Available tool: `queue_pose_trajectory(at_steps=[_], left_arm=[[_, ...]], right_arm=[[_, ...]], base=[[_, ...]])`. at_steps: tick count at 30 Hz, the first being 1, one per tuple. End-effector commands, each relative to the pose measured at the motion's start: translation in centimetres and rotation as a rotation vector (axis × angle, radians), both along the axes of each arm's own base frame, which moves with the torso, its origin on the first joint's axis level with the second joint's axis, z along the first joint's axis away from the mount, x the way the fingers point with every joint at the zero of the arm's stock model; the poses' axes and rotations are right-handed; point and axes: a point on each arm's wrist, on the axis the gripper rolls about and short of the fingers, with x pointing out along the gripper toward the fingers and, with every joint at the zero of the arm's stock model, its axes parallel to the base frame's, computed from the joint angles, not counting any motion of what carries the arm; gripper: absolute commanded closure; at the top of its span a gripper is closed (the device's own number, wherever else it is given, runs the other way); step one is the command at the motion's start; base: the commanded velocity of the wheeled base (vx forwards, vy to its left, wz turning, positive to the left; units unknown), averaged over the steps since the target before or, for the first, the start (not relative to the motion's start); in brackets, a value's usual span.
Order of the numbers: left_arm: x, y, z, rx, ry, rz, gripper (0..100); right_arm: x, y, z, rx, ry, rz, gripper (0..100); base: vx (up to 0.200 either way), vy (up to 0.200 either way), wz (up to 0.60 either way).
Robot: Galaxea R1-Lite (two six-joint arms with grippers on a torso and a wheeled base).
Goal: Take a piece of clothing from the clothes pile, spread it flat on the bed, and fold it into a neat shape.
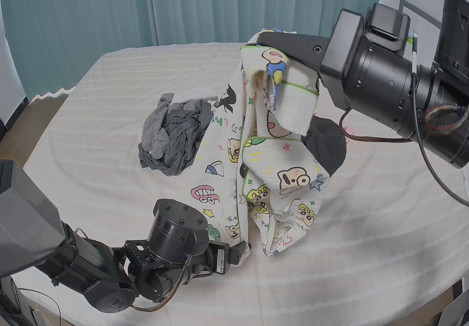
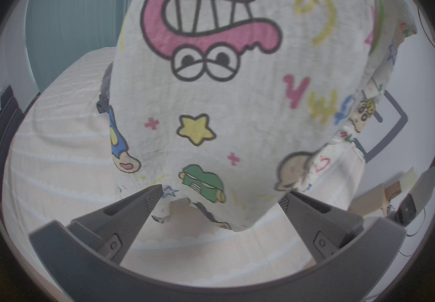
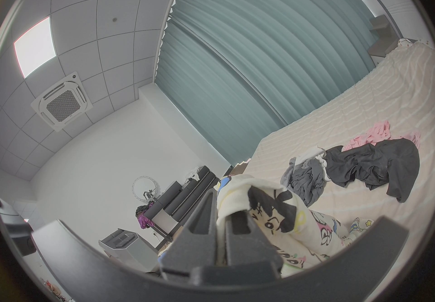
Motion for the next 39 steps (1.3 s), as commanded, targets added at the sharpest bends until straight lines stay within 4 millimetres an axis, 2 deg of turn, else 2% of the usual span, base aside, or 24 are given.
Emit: queue_pose_trajectory(at_steps=[1, 11, 16, 18, 27, 32, 39], left_arm=[[0.8, -0.3, -1.5, 0.066, -0.002, 0.068, 0], [1.0, 0.2, -1.5, 0.114, -0.042, 0.156, 0], [2.3, -0.5, -1.5, 0.103, -0.058, 0.179, 0], [3.2, -0.5, -1.8, 0.139, -0.087, 0.248, 0], [2.9, 0.3, -2.2, 0.196, -0.093, 0.262, 0], [3.7, -0.7, -1.6, 0.146, -0.105, 0.241, 0], [4.3, -1.6, -2.2, 0.14, -0.096, 0.216, 0]], right_arm=[[0.0, 0.1, -0.1, -0.003, 0.003, 0.002, 100], [0.2, 0.3, -0.3, -0.006, 0.005, 0.002, 100], [0.1, 0.3, -0.1, -0.002, 0.002, 0.005, 100], [0.0, 0.2, -0.1, -0.001, 0.001, 0.004, 100], [0.0, 0.0, -0.1, -0.001, 0.001, 0.002, 100], [0.0, 0.1, -0.1, -0.001, 0.001, 0.004, 100], [0.0, 0.0, -0.1, -0.002, 0.002, 0.004, 100]], base=[[0.0, 0.0, 0.0], [0.0, 0.0, 0.0], [0.0, 0.0, 0.0], [0.0, 0.0, 0.0], [0.0, 0.0, 0.0], [0.0, 0.0, 0.0], [0.0, 0.0, 0.0]])
